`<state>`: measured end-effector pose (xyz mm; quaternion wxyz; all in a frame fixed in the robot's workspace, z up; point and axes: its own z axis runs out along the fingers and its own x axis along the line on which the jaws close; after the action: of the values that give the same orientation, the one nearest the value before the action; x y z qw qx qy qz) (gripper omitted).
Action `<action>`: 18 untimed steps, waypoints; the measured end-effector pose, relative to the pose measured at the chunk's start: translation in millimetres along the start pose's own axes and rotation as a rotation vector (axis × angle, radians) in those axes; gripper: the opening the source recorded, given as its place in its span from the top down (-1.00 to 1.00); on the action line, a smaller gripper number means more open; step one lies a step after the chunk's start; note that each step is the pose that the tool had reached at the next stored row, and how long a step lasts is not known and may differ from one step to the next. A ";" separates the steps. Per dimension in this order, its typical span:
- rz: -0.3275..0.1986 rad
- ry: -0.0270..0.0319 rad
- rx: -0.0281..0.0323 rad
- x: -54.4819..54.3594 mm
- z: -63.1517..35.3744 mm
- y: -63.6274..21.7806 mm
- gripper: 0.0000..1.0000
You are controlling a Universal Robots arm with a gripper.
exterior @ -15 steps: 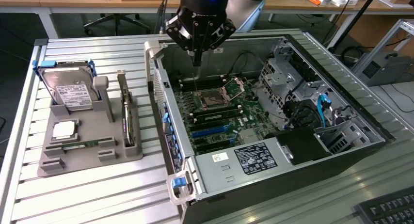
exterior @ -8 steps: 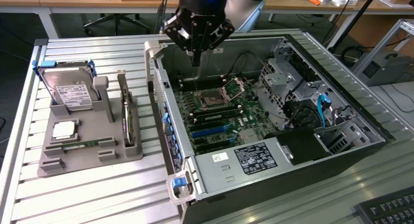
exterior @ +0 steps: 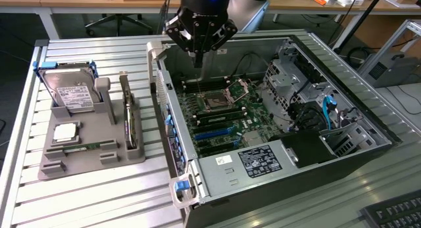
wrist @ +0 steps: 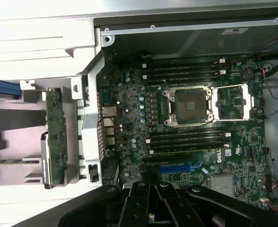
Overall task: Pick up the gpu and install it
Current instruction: 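Reach for the gpu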
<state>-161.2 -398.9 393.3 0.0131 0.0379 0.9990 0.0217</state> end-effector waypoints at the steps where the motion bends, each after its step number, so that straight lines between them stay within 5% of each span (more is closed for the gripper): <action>1: 0.000 0.0000 0.0000 0.3 0.0 0.0 0.80; 18: 0.000 0.0000 0.0001 4.6 -0.1 -0.3 0.80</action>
<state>-165.9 -398.9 393.3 0.0131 0.0379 0.9990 0.0217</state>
